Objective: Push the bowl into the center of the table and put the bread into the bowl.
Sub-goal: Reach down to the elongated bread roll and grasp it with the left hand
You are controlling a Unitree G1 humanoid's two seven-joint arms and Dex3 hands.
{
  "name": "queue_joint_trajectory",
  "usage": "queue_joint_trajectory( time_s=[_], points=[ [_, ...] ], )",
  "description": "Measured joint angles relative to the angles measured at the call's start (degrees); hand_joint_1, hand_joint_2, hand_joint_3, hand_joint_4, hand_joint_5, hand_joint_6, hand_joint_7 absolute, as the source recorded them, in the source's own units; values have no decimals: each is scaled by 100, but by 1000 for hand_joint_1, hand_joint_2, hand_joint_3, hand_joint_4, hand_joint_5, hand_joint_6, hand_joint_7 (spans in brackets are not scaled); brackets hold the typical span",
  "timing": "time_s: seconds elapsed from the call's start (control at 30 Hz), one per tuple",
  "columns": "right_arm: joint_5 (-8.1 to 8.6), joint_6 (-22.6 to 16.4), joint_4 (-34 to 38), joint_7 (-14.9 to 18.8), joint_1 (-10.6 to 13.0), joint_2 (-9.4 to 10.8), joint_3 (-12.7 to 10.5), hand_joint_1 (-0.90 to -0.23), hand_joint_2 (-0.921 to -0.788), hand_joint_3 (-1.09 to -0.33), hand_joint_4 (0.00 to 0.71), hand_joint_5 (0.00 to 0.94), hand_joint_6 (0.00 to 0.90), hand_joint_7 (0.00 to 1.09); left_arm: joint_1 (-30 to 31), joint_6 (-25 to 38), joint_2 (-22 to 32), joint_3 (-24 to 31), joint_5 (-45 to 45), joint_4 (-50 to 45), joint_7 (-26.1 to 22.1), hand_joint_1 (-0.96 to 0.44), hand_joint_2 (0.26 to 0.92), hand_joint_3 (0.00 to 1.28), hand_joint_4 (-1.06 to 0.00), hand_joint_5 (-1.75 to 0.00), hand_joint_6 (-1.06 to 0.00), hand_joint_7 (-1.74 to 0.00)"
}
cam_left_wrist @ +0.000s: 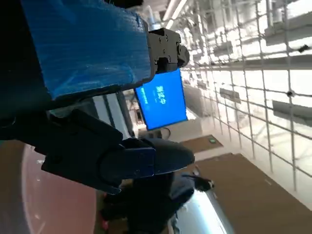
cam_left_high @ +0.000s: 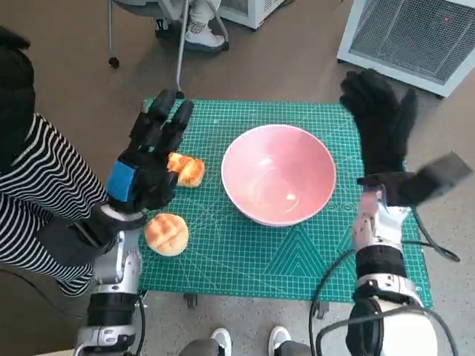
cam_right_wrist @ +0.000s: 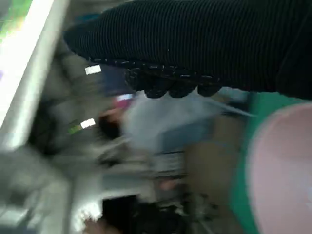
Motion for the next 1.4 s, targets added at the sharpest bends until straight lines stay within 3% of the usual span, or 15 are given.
queue_joint_trajectory(
  time_s=[0.27, 0.67, 0.9, 1.07, 1.4],
  points=[
    [-14, -324, -1279, 181, 586, 17, 477, -780, -921, -810, 125, 29, 225, 217, -497, -201, -78, -32, -16, 433, -288, -777, 921, 439, -98, -3, -7, -274],
    [-4, -204, -2639, 184, 1216, -97, 904, -856, -921, -763, 148, 25, 218, 254, -970, 14, -93, -122, -32, 508, -393, -786, 921, 374, -113, -8, 1, -411],
    [74, -30, -3024, 183, 1393, -96, 1055, -868, -921, -753, 157, 13, 187, 313, -1074, 220, -94, -168, -32, 400, -381, -784, 921, 364, -112, -8, 1, -425],
    [166, 62, -3147, 181, 1413, -93, 1116, -871, -921, -751, 161, 9, 172, 339, -1076, 301, -78, -171, -29, 202, -379, -781, 921, 363, -114, -9, 1, -431],
    [181, 102, -3174, 173, 1414, -93, 1177, -864, -921, -750, 165, 8, 158, 363, -1082, 324, 112, -167, 148, 50, -254, -789, 921, 338, -124, -15, 1, -470]
  ],
)
